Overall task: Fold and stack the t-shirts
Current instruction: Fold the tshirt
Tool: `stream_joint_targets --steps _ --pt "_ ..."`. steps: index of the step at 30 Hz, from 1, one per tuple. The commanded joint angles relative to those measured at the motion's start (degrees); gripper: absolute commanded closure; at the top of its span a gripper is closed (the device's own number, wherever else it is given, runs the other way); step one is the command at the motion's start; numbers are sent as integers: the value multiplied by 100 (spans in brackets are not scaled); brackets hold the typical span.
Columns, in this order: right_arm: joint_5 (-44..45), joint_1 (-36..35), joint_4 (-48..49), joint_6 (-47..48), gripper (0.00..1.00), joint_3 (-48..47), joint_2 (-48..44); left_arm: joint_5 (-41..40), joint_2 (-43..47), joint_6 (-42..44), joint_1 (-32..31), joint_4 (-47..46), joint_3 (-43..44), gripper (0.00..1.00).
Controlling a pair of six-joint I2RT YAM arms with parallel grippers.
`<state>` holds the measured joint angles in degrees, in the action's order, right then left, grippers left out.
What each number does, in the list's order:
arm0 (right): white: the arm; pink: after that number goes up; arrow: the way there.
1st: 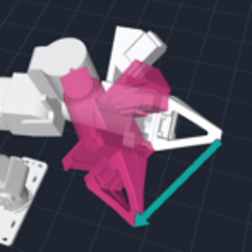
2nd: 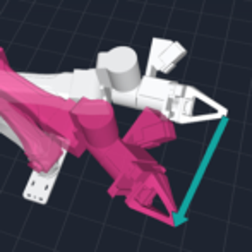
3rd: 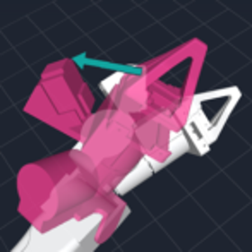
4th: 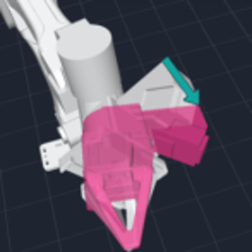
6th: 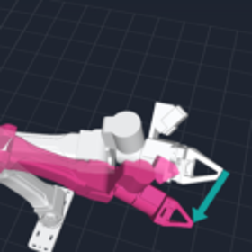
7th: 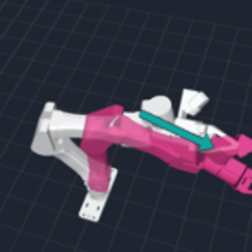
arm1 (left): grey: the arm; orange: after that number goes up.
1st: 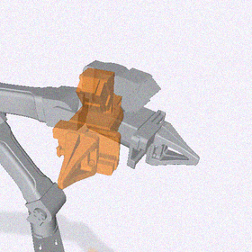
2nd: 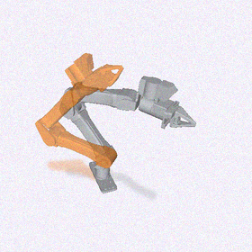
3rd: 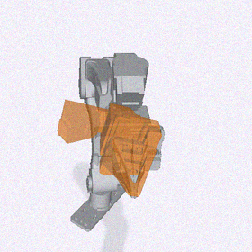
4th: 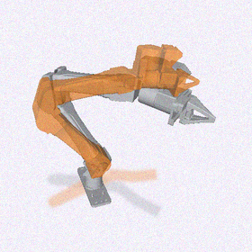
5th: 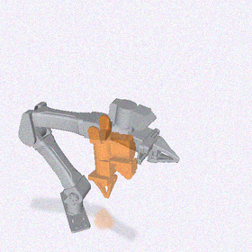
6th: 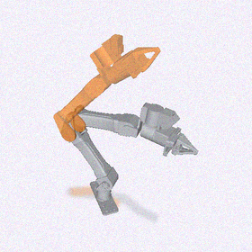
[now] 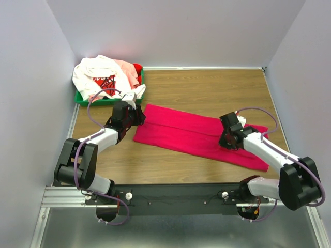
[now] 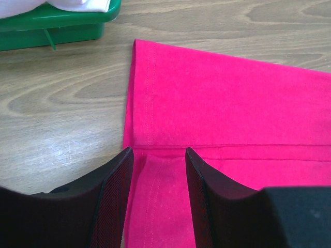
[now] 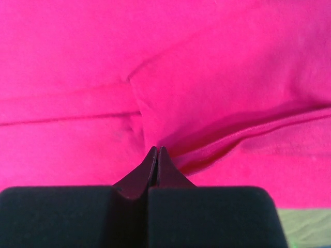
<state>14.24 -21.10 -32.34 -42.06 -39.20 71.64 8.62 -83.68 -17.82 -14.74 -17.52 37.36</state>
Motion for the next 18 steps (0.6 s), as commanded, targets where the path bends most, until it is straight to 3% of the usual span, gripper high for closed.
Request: stream_joint_targets --steps 1,12,18 --pt "299 -218 -431 -530 100 228 -272 140 71 51 -20 -76 -71 47" --pt "316 -649 -985 -891 79 45 -808 114 124 42 -20 -85 -98 47" --pt "562 -720 -1170 -856 57 -149 -959 52 133 42 -20 -50 -71 47"
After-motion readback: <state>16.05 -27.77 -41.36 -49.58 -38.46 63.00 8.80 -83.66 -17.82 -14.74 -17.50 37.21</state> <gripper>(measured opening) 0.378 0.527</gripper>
